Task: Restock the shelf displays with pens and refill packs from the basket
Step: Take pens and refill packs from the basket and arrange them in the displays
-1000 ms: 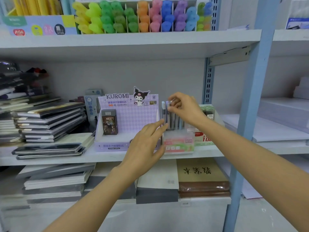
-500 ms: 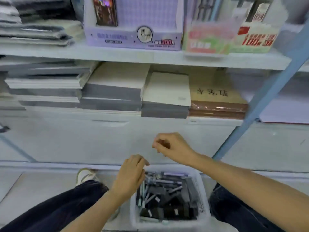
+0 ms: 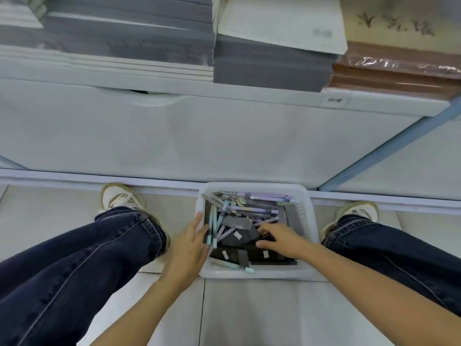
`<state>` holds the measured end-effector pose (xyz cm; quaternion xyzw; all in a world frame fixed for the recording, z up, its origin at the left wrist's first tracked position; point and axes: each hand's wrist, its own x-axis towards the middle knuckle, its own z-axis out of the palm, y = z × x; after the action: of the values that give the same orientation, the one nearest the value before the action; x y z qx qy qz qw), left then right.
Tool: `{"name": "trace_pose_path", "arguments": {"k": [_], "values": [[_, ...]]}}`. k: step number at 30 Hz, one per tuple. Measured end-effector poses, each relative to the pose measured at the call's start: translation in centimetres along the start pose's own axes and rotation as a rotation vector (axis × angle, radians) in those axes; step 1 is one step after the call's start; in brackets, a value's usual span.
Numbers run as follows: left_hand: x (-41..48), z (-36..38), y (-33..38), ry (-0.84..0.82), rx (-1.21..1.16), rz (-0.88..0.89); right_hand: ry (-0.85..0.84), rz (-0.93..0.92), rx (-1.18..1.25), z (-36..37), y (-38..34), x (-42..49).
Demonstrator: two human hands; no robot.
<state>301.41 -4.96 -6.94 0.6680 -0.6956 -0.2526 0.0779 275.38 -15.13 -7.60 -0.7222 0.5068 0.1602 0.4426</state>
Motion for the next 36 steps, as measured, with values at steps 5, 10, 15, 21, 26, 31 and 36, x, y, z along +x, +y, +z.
{"name": "trace_pose_path", "arguments": {"k": [5,10,15,21,26,31,36], "values": [[0.1,0.2,0.0,0.032,-0.009,-0.008,0.019,-0.05,0.051,-1.1,0.9,-0.2],[1.0,-1.3,1.1,0.119,-0.022,0.002,0.166,-0.106,0.319,-5.7,0.1,-0.7],[2.7,-2.4,3.2,0.123,-0.123,0.062,0.055,-0.114,0.242,-5.2,-1.0,-0.9],[2.8,-1.9,4.1,-0.022,-0.233,0.095,0.043,-0.097,0.215,-2.8,-0.4,-1.1],[3.9,-2.2,5.1,-0.223,-0.304,0.043,0.025,-0.135,0.351,-4.8,-2.3,-1.3],[5.1,-2.6,5.6,-0.339,-0.491,-0.097,0.015,-0.232,0.456,-4.9,-4.7,-0.9],[4.7,-3.4,3.1,-0.363,-1.041,-0.356,0.352,-0.159,0.563,-5.6,-3.6,0.8]]}}
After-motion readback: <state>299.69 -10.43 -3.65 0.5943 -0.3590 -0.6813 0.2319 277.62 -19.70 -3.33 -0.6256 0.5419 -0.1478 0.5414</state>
